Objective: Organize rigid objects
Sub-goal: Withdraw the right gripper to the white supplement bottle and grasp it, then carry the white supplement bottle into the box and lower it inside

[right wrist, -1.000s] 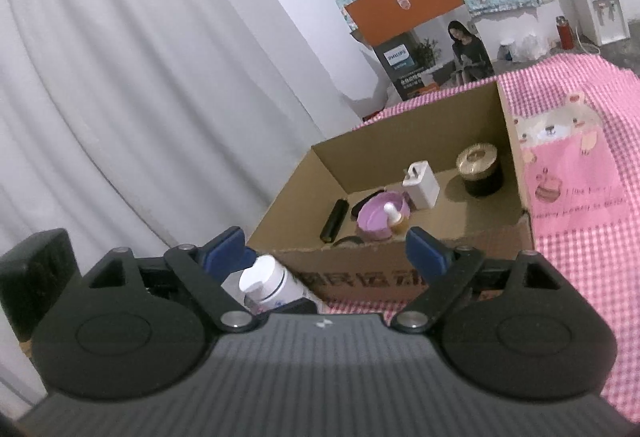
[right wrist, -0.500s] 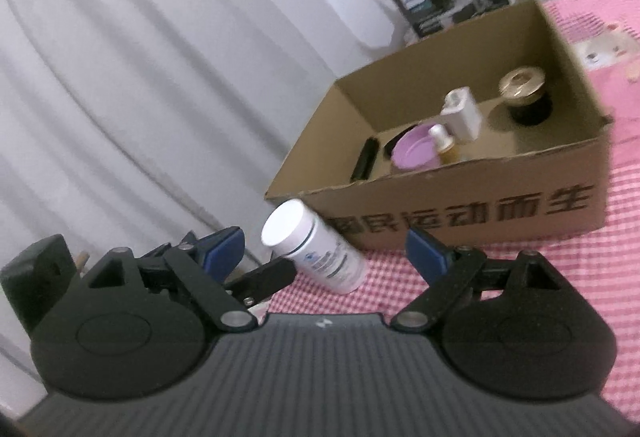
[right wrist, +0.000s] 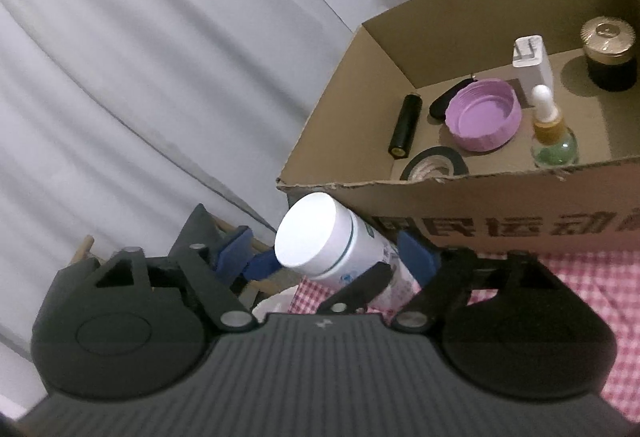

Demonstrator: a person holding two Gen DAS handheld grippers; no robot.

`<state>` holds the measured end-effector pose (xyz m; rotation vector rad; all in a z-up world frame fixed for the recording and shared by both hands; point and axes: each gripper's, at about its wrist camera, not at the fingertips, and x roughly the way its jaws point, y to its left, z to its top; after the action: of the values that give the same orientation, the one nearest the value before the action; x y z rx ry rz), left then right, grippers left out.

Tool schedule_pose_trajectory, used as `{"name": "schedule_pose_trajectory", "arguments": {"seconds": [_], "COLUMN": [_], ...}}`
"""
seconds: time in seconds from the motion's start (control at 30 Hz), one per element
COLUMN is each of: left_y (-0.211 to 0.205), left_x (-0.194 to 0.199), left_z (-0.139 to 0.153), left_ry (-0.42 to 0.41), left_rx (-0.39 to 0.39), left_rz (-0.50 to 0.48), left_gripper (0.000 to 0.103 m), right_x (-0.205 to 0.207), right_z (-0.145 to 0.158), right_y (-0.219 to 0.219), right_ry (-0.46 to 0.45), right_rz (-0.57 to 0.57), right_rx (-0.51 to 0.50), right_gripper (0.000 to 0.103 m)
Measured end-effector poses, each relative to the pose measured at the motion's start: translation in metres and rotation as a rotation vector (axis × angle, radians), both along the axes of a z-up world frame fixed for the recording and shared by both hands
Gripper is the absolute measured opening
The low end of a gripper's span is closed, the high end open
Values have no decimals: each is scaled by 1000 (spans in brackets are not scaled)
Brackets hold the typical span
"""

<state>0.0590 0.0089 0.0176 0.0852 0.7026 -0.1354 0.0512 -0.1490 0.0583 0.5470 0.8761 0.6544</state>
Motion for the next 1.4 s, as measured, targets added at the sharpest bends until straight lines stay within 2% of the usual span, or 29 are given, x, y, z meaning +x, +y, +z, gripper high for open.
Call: {"name": "schedule_pose_trajectory", "arguments": {"seconds": [0.13,0.17,0.3,1.1,1.4], "left_y": [0,-1,0,-52,-54], "left_x": [5,5,6,-10,-26], "left_z": [-3,-3,-4,-1,18], "left_ry": [14,15,14,33,-13], "left_rx": [-6,-12,-13,8,24], "left_rz": [-14,-19,-29,-143,-139], "left_gripper": [62,56,54,54,54], "right_x": [6,6,8,-36,-49], "right_z": [-3,-3,-5,1,17], "right_y": [5,5,3,-63,-67], "right_ry": [13,17,44,47,9], "right_rz": [0,-1,-7,-114,-102], "right_rx": [6,8,21,50,64], "right_gripper": [63,57,47,48,48]}}
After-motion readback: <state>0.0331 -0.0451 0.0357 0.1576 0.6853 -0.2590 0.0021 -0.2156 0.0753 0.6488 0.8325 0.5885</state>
